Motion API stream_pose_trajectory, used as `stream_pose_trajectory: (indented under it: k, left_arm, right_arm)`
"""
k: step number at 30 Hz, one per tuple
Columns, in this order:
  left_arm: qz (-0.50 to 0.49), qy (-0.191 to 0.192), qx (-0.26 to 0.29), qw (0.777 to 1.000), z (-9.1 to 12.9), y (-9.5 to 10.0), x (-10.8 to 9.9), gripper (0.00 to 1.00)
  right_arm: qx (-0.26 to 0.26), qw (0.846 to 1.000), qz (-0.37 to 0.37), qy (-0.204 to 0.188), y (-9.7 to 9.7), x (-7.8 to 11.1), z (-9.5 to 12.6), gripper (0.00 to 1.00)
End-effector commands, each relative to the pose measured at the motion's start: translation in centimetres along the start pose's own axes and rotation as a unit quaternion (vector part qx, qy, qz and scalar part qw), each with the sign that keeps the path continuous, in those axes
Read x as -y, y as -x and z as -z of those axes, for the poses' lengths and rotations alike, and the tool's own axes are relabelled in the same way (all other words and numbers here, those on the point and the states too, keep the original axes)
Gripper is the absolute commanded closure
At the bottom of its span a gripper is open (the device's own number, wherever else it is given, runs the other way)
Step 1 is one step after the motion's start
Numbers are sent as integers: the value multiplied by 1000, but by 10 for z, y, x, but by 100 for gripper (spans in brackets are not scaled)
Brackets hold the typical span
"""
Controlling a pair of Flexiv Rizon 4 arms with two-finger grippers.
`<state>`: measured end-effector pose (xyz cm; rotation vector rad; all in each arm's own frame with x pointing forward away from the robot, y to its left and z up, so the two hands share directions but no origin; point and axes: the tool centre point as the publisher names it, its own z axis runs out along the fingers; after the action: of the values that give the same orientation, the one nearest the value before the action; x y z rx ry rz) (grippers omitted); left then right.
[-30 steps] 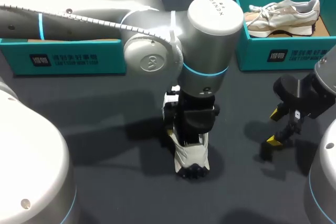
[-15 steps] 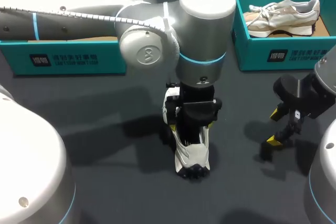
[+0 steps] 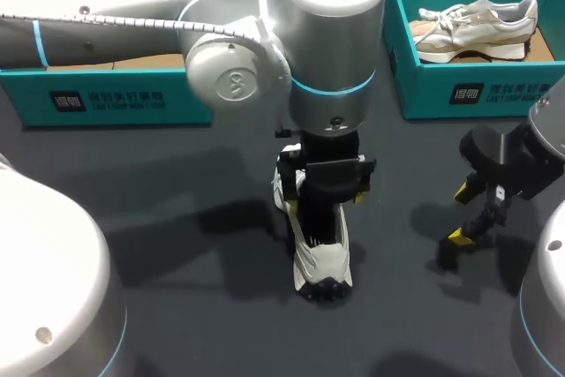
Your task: Take the shoe out of the shoebox, open the shoe tongue, remove and reinsert the insole, then place the shoe into the shoebox
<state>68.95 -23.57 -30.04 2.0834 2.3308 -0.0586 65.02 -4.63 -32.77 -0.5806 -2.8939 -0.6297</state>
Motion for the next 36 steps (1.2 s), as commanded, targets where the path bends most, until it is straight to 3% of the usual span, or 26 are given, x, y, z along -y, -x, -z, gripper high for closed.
stream_pose_trajectory:
  k: [1, 8, 10, 12, 13, 14, 15, 16, 18, 20, 28, 36]
  left_arm:
    - [-2, 2, 14, 1000, 19, -15, -4, 0]
    - [9, 16, 6, 1000, 30, -19, -25, 0]
    - [13, 13, 4, 1000, 30, -18, -34, 4]
    - [18, 9, 5, 1000, 31, -18, -43, 15]
    - [19, 9, 5, 1000, 32, -17, -47, 28]
    - [22, 10, 4, 1000, 32, -17, -51, 28]
    - [24, 10, 4, 1000, 32, -16, -54, 45]
    - [25, 10, 3, 1000, 32, -15, -57, 53]
    - [29, 10, 0, 1000, 32, -14, -63, 56]
    - [30, 9, -2, 999, 31, -12, -68, 68]
    - [31, -6, -10, 999, 22, -6, -83, 71]
    - [23, -24, -20, 999, 2, -2, -76, 75]
  right_arm:
    - [2, 1000, 0, 0, -2, 1, 1, 0]
    - [2, 1000, 0, 0, -2, 1, 1, 0]
    - [2, 1000, 0, 0, -2, 1, 1, 0]
    - [2, 1000, 0, 0, -2, 1, 1, 0]
    - [2, 1000, 0, 0, -2, 1, 1, 0]
    - [2, 1000, 0, 0, -2, 1, 1, 0]
    - [2, 1000, 0, 0, -2, 1, 1, 0]
    - [2, 1000, 0, 0, -2, 1, 1, 0]
    - [2, 1000, 0, 0, -2, 1, 1, 0]
    - [2, 1000, 0, 0, -2, 1, 1, 0]
    - [2, 1000, 0, 0, -2, 1, 1, 0]
    - [2, 1000, 0, 0, -2, 1, 1, 0]
